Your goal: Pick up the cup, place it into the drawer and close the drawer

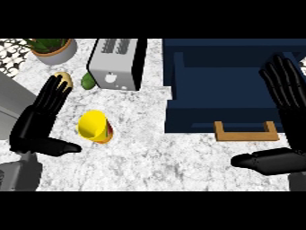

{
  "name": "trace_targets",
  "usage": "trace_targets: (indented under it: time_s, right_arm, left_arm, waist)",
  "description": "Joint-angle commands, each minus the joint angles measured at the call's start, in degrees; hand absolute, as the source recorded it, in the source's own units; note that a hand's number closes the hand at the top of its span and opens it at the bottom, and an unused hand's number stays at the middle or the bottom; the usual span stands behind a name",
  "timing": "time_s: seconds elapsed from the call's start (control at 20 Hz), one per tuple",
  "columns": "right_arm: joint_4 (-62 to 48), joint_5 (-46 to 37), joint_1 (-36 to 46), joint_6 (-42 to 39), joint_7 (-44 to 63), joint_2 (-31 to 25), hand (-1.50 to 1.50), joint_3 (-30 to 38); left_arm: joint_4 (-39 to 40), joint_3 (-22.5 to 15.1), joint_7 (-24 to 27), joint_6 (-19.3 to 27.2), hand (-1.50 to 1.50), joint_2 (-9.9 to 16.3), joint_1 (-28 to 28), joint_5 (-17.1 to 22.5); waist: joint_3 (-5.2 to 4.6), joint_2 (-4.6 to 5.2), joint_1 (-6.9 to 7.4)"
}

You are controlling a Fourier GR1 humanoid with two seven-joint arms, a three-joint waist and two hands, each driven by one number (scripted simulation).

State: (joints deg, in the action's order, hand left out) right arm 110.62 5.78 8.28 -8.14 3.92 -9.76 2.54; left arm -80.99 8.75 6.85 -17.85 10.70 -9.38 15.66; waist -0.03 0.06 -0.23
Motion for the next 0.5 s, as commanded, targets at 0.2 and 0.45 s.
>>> trace_targets:
  time_s: [0.2, 0.45]
  right_arm:
    - [-3.0, -0.7, 7.7, 1.8, 3.9, -0.2, -1.50, 1.8]
    - [-4.8, 1.0, 9.1, -0.6, 3.4, -1.5, -1.50, 3.2]
  left_arm:
    - [17.1, 0.5, 12.9, -1.1, -1.50, 0.3, -0.3, -7.2]
    - [34.3, 3.5, 22.0, -3.3, -1.50, 3.5, -6.7, -8.9]
  waist:
    - [-0.01, 0.02, 0.15]
    - [-0.02, 0.11, -0.09]
